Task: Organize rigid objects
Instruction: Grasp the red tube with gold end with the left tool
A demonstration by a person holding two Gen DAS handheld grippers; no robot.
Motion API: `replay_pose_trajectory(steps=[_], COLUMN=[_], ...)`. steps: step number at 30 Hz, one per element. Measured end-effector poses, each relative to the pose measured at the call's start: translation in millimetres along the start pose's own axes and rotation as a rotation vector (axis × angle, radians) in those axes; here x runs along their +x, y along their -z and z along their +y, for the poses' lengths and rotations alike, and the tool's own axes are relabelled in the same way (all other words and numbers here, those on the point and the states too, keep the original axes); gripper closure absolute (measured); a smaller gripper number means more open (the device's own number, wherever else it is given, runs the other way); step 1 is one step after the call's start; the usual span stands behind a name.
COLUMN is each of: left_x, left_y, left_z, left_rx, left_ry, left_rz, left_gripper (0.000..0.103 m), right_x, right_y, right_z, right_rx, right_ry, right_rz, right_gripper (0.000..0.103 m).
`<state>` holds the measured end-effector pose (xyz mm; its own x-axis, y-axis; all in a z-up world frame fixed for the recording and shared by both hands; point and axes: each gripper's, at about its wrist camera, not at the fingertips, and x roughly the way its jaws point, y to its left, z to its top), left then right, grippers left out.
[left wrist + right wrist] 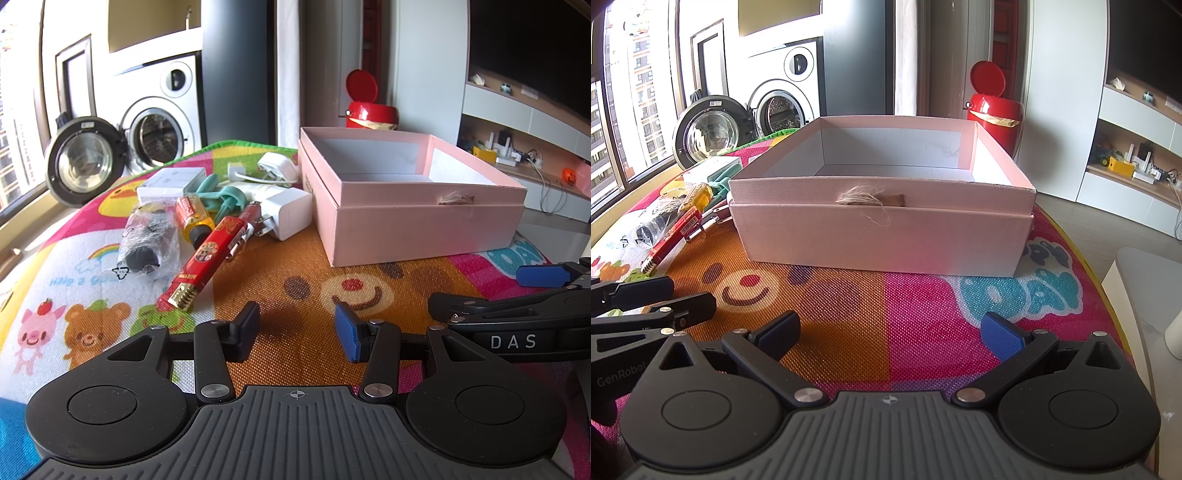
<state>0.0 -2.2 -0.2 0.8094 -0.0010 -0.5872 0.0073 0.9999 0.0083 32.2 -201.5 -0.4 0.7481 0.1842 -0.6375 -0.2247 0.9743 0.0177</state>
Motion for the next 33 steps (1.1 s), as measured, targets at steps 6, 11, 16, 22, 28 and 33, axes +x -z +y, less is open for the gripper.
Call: replay_pose_trajectory(steps=[6, 11, 16, 22, 28, 33], left_x=[-0.6, -11.3, -12.9, 29.3, 49.2, 35.6], left_y=[-0.2, -6.5, -37.0, -54.2, -52.8, -42.4], left_z=[2.0, 17.2, 47.9, 69.6, 80.7, 85.1], left_rx=[-0.006, -0.009, 0.034, 0.093, 0.086, 0.103], left_ry=[0.005, 0.110, 0.077, 0.128, 0.141, 0.164], left_rz=[-0.001, -0.030, -0.099, 0.052, 0.103, 0.119], left_gripper=[0.053, 0.058, 0.058, 0.058, 0.064, 0.076], right_x=[-0.9, 0.4, 2.5, 2.3, 0.0, -0.3], right_y=[-0.4, -9.5, -11.1, -9.7, -9.5, -9.6], right_z=[-1.0, -7.2, -6.0, -8.0, -10.5, -10.6], right_rx=[0.003, -0.043, -0.063, -0.076, -0.093, -0.105], right_ry=[-0.008, -0.063, -0.068, -0.090, -0.106, -0.114], right_rz=[0.004, 0.077, 0.102, 0.102, 0.108, 0.100], right_gripper=[0.000, 0.000, 0.000, 0.000, 0.000, 0.000])
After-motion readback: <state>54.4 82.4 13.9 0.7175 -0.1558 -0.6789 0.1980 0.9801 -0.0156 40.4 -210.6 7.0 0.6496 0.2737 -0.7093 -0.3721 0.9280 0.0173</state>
